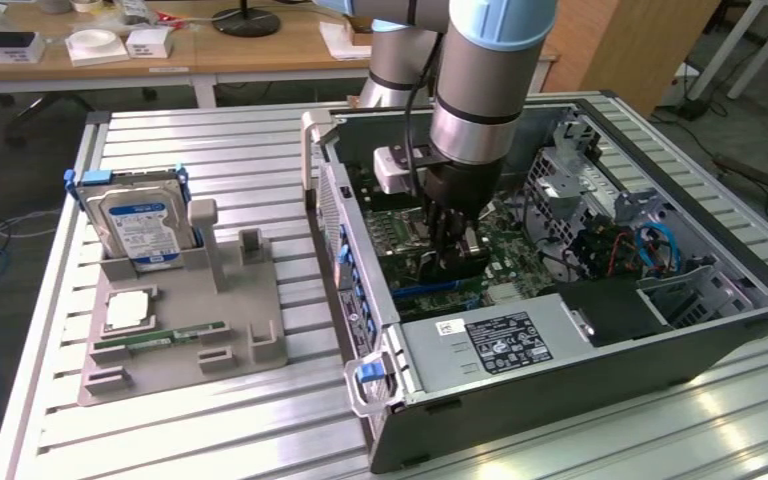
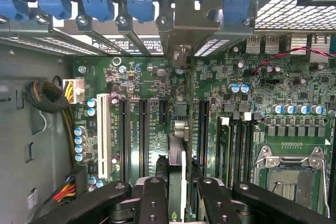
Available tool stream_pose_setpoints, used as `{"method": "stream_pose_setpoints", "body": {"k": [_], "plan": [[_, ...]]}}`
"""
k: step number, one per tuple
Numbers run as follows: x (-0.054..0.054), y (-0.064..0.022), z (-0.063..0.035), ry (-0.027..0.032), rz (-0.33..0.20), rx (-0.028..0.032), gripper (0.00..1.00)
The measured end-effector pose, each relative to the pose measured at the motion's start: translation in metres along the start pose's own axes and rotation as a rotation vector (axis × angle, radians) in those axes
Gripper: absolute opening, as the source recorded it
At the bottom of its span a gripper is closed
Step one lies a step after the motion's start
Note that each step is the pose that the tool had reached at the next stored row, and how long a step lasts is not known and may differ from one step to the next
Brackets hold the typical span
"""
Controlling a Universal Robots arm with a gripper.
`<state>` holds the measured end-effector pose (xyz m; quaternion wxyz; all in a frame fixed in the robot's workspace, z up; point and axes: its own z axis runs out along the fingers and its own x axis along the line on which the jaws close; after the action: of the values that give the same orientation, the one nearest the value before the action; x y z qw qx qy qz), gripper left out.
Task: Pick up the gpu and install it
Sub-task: 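Insert the gpu into the slot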
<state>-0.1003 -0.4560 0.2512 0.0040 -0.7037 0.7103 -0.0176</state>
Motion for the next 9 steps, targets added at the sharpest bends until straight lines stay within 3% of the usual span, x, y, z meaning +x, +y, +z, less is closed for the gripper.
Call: {"method": "stream_pose_setpoints", "body": {"k": [9], "plan": [[0.0000, 0.0014, 0.0023, -0.0012, 0.000, 0.0000, 0.26]]}}
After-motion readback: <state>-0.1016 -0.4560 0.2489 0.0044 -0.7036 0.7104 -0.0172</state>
